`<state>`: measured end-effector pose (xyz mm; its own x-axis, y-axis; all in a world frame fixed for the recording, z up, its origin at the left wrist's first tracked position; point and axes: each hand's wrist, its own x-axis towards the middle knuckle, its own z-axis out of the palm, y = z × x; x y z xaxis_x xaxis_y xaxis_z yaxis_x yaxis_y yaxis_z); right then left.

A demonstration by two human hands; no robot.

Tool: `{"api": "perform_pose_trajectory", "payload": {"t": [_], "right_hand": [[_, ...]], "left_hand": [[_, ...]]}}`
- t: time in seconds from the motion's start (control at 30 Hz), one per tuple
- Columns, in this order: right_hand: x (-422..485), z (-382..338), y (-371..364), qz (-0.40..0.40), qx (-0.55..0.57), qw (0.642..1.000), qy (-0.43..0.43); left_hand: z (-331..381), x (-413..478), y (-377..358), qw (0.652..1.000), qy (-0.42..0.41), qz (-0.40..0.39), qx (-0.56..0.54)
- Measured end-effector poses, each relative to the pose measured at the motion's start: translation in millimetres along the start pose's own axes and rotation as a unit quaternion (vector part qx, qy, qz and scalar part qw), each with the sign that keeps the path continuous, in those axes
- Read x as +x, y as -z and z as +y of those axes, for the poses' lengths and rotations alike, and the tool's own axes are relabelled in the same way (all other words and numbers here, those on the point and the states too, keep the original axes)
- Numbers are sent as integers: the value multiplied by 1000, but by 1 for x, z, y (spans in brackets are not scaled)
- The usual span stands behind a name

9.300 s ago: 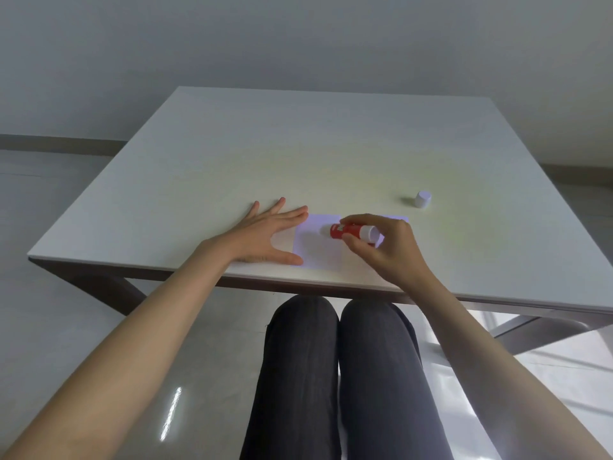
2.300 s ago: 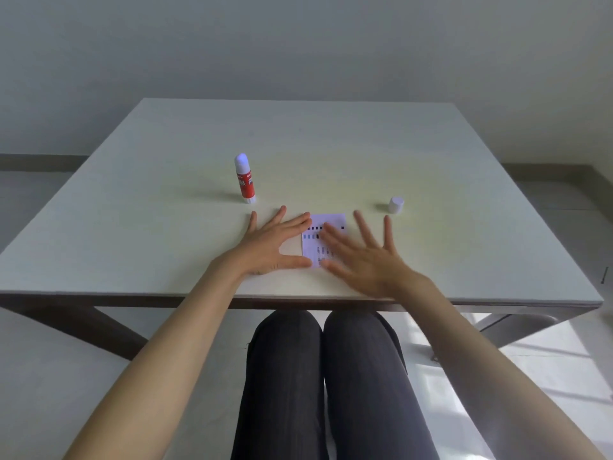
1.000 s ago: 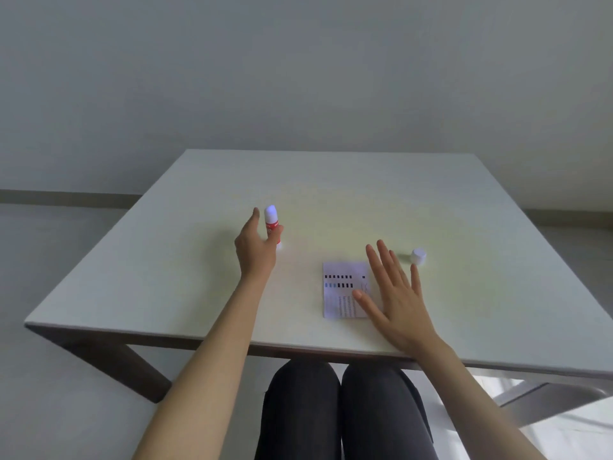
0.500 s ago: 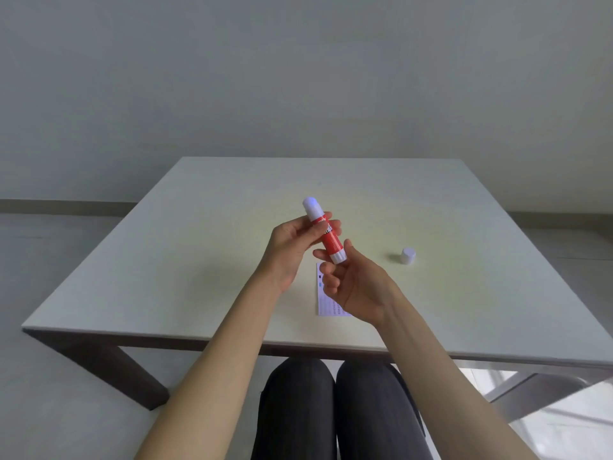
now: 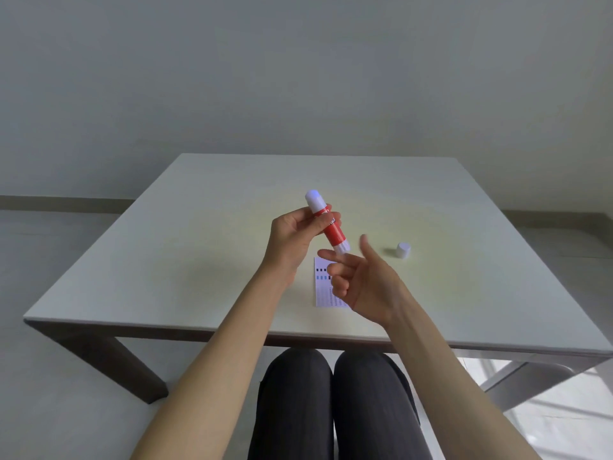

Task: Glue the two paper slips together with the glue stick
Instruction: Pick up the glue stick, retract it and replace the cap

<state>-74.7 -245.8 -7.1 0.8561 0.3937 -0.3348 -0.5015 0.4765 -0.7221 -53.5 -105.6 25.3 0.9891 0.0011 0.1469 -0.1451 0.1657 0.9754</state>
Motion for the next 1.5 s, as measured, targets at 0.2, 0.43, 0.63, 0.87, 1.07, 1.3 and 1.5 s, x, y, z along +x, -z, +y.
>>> {"api": "perform_pose_trajectory", "payload": {"t": [0.2,0.43,0.63,0.87,1.07,1.3,1.5], "right_hand": [[0,11,-4,66,-208,942,254],[10,22,-5,223,-460,782,355],[4,0,-1,-38,-54,996,59],[15,36,-19,281,-493,683,459],[21,26,-13,232,-596,608,470],[25,-47,87,362,-761,501,199],[24,-38,95,272,-688,627,244]], "left_hand": [[2,-1,2,1000,-2,16,2],[-1,-2,1,998,3,46,34],[-1,-3,8,999,4,25,35],[-10,0,-8,986,16,152,58],[-13,4,-5,969,-26,192,153],[-11,-1,23,886,-150,72,433],[-19,-9,13,865,-143,48,478]]}}
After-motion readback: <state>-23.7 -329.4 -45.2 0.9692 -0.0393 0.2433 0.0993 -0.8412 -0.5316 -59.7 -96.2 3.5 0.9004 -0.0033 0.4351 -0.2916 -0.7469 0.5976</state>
